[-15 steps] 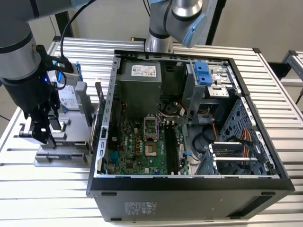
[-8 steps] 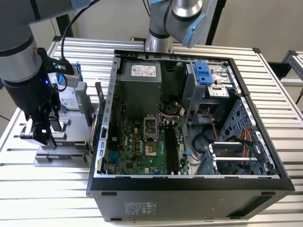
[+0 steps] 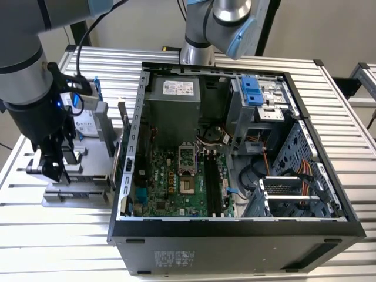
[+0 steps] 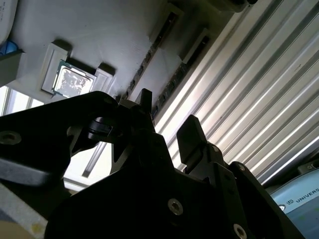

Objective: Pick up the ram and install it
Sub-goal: 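Pick up the ram and move it above insertion slot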

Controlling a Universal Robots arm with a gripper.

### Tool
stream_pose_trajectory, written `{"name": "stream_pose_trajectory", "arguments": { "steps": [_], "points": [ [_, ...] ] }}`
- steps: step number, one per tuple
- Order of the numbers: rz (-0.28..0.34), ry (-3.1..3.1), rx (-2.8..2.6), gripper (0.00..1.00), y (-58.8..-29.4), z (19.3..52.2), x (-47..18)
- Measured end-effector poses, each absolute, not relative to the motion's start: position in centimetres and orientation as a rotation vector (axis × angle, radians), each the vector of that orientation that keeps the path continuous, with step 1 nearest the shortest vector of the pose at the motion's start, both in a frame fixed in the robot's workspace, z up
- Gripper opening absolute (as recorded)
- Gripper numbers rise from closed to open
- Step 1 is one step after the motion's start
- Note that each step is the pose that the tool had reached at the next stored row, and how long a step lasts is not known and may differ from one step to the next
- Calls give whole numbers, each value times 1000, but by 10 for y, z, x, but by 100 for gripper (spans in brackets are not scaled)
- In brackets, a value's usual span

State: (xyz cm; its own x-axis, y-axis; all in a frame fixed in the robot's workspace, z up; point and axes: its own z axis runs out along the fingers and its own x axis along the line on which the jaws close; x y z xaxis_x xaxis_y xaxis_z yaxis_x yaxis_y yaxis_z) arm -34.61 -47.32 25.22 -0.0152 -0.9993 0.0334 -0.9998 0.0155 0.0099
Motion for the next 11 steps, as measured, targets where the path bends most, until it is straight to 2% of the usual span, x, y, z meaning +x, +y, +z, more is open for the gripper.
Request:
{"name": "stream_pose_trajectory", "arguments": {
  "steps": [11],
  "points": [
    [26,-2216,2183,100,-474,247,-346]
  ]
}}
